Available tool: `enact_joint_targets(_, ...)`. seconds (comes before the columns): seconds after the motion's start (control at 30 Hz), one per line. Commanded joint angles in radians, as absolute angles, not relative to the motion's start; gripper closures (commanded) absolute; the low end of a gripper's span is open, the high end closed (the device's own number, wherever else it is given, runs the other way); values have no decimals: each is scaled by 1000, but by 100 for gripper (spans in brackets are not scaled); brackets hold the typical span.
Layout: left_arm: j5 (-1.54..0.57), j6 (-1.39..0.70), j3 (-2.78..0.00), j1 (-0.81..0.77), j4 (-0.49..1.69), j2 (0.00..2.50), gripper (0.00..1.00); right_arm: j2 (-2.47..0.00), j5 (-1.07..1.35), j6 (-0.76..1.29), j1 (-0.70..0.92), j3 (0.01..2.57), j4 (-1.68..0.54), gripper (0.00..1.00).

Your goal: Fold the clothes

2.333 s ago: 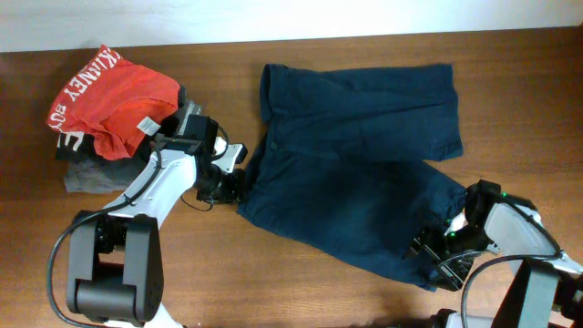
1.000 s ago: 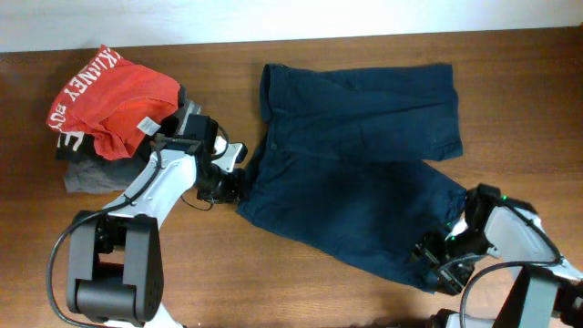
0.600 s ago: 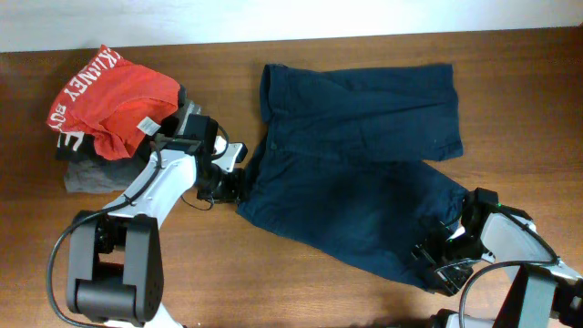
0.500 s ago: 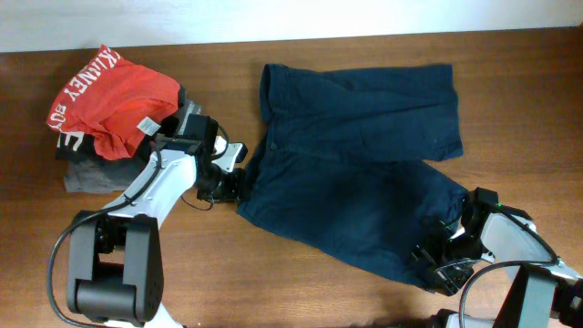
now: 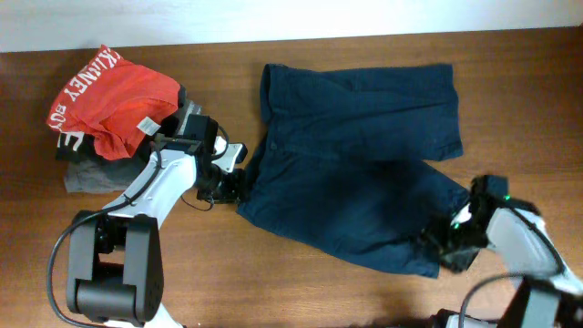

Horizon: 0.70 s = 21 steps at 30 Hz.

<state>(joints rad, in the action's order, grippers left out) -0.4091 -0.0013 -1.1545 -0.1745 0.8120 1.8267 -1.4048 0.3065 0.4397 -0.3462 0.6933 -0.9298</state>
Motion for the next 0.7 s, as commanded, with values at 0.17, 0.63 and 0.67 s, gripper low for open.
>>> enact_joint_targets(0.17,-423,-7,-1167,-176,817,1799,77,-1278,303,356,-347,1011,-877,96)
enact_joint_targets(0.63,-424,-8,-1167,-176,815,1799,67,-1770,400,393,-237,997,-577,96)
enact_joint_targets(0.67,-424,-8,-1168,-176,815,1799,64,-1802,400,402,-231,997,-570,96)
